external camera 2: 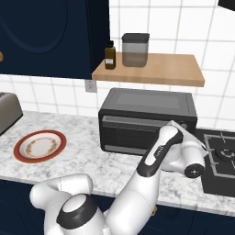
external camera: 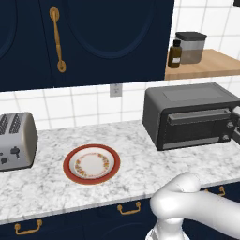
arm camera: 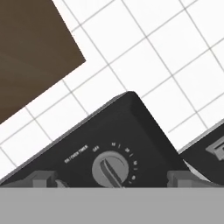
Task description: Pick up the kebab skewer and baguette bread, and place them inside the toaster oven. Close the toaster oven door and start by setting the timer.
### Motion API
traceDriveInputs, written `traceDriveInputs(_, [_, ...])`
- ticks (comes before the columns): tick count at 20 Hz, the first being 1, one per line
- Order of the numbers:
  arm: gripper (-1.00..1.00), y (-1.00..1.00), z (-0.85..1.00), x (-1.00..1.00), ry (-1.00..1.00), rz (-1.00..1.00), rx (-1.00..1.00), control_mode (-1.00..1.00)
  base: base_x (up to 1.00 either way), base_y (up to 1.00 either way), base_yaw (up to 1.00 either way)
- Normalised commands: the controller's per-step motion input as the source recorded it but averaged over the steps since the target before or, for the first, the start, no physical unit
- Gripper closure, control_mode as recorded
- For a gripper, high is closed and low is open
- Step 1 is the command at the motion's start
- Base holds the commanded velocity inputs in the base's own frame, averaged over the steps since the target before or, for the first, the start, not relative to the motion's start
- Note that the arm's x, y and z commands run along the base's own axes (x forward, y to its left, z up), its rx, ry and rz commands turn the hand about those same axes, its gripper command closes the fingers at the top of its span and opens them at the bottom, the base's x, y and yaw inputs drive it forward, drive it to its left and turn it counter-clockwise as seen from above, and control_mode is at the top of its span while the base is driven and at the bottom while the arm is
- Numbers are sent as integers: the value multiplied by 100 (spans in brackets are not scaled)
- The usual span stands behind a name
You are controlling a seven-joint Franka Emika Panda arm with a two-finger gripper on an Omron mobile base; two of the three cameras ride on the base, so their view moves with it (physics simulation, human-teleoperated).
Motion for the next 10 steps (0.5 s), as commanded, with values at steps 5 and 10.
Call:
traceDriveInputs(5, [-100, 22, -4, 5, -3, 0, 0, -100, 0, 0, 0])
traceDriveInputs(10, [-100, -6, 1, 5, -1, 0, 0, -100, 0, 0, 0])
